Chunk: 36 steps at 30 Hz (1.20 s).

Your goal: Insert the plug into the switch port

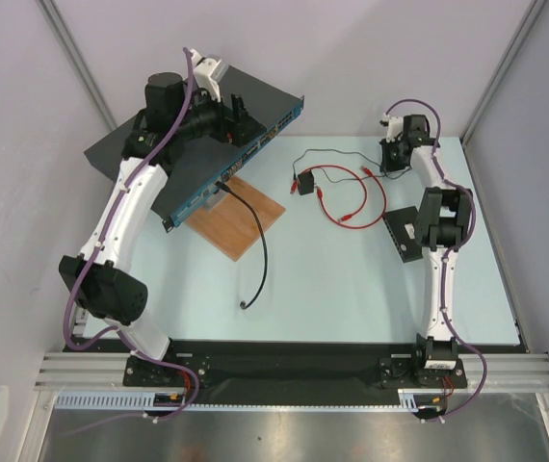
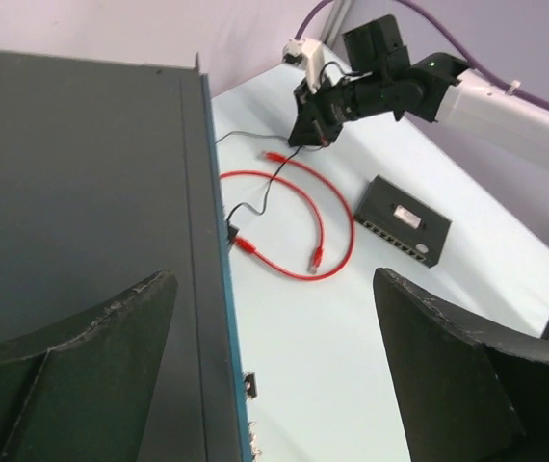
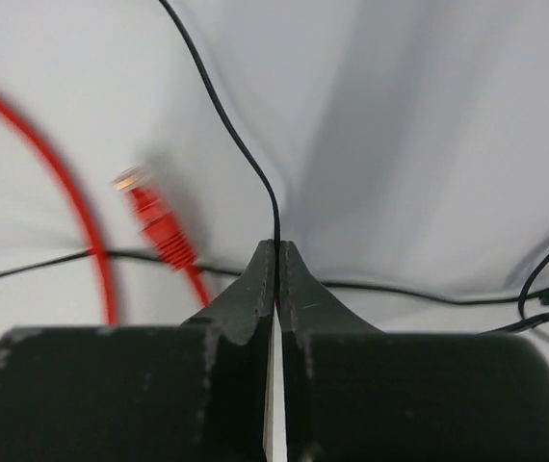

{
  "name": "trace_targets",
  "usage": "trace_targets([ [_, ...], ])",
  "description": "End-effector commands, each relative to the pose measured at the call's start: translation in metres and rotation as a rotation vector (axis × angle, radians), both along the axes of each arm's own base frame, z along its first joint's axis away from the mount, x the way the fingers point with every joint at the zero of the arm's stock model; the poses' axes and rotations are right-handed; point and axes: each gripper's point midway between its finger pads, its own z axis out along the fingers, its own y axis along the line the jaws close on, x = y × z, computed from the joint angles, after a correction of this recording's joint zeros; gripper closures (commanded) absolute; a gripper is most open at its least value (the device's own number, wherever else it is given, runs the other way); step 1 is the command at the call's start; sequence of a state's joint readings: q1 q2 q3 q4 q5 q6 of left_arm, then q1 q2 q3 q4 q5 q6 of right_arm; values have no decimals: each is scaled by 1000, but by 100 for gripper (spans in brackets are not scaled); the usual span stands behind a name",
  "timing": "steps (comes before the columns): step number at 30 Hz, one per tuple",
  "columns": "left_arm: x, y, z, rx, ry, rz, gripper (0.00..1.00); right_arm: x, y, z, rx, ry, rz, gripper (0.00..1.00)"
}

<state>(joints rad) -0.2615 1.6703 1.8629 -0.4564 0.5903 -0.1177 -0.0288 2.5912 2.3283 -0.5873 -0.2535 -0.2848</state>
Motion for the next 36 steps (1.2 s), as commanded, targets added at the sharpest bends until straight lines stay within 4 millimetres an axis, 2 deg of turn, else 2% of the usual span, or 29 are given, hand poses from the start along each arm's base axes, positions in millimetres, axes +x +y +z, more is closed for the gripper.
trace_targets([
  [1,-2,-14,36,-85,-73,-65,11,-8,30,116,140,-141,60,100],
  [2,-2,-17,35,-85,-74,-73,12,-11,33,129,166,-160,64,100],
  [3,-4,-21,36,-89,-75,-86,12,-23,39,149,188,-175,95,100],
  [4,-3,-23,34,-89,-70,-95,12,-30,42,156,192,-180,116,100],
  [6,-4,-27,32,-90,-70,-107,12,-54,44,166,158,-179,191,100],
  [9,-5,-31,29,-90,-71,-121,12,-81,34,161,62,-153,265,100],
  [10,-5,-31,28,-90,-71,-121,12,-95,23,158,38,-135,258,100],
  [12,-7,-34,28,-87,-78,-129,12,-106,-1,154,-27,-122,233,100],
  [13,-8,-34,28,-85,-78,-129,12,-109,-29,163,-52,-143,182,100],
  [15,-10,-34,28,-79,-87,-129,12,-114,-60,164,-75,-141,117,100],
  [16,-11,-34,25,-76,-85,-128,12,-118,-92,165,-102,-143,73,100],
  [19,-13,-34,21,-69,-78,-130,12,-135,-134,160,-180,-117,75,100],
  [22,-13,-35,19,-56,-82,-131,12,-158,-150,136,-239,-43,123,100],
  [23,-13,-35,17,-51,-80,-131,12,-163,-161,128,-299,-23,153,100],
  [24,-14,-36,18,-48,-84,-133,12,-172,-163,109,-311,24,175,100],
  [26,-14,-36,15,-45,-78,-135,12,-182,-170,90,-366,87,234,100],
  [27,-14,-37,14,-42,-77,-137,12,-183,-170,77,-368,126,255,99],
  [28,-13,-36,14,-40,-81,-135,12,-184,-169,70,-367,156,269,89],
  [29,-12,-37,13,-37,-79,-133,12,-187,-166,64,-349,187,280,56],
  [30,-12,-37,13,-35,-82,-132,12,-182,-159,55,-320,202,278,47],
  [32,-11,-38,14,-36,-80,-130,12,-157,-152,69,-313,137,255,41],
  [34,-11,-38,16,-38,-83,-129,12,-129,-133,83,-301,73,254,38],
  [35,-12,-38,17,-38,-86,-137,11,-115,-125,89,-295,34,262,34],
  [36,-12,-39,17,-39,-90,-145,11,-104,-109,85,-281,28,276,31],
])
